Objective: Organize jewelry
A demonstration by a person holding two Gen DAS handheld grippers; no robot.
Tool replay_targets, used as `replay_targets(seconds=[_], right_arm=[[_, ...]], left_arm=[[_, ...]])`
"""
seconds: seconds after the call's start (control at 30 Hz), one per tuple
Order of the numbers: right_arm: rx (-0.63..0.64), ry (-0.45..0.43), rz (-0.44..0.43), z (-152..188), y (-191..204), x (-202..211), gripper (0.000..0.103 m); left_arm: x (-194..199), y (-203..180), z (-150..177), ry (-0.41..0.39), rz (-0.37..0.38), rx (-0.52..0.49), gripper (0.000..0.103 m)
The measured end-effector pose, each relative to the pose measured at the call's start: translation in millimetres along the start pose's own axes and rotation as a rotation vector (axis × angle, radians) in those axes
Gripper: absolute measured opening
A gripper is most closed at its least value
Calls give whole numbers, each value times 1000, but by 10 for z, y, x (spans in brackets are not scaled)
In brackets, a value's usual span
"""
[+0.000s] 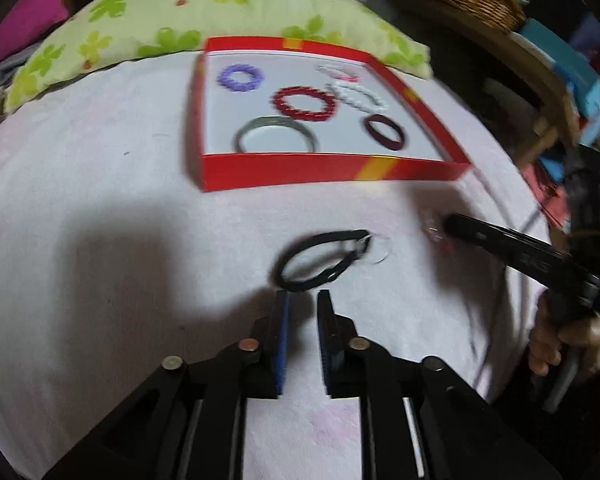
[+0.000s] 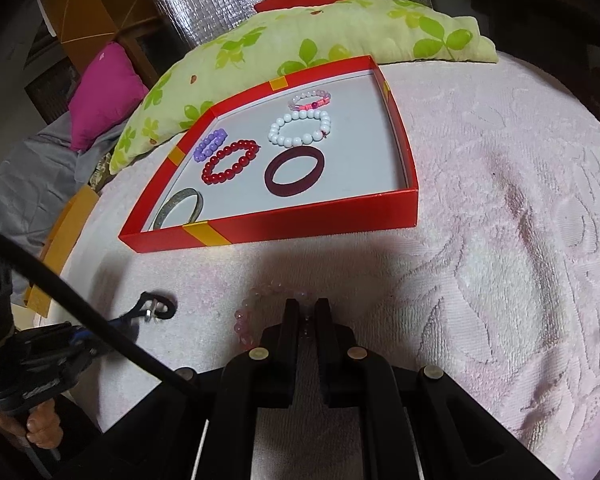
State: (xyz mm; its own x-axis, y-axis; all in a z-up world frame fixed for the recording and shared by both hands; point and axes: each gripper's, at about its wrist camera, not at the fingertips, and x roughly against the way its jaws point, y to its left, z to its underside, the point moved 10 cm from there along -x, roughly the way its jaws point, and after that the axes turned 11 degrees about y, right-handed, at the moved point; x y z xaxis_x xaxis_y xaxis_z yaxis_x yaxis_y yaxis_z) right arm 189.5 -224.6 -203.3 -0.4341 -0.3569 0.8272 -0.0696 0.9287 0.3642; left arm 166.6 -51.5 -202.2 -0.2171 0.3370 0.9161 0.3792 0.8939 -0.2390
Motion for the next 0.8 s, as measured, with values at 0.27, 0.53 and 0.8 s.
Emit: replay_targets(seconds=[0.27, 0.53, 0.8], right_arm=[[-9, 0, -17, 3, -6, -5, 11], [-13, -5, -38, 14, -19, 1, 11], [-5, -9, -32, 23, -11, -1, 11]], left_arm=[[99, -16, -161, -98, -127, -86, 59], [-102, -93, -182, -71, -210, -156, 62], [-195, -59, -129, -55, -225, -159, 65]])
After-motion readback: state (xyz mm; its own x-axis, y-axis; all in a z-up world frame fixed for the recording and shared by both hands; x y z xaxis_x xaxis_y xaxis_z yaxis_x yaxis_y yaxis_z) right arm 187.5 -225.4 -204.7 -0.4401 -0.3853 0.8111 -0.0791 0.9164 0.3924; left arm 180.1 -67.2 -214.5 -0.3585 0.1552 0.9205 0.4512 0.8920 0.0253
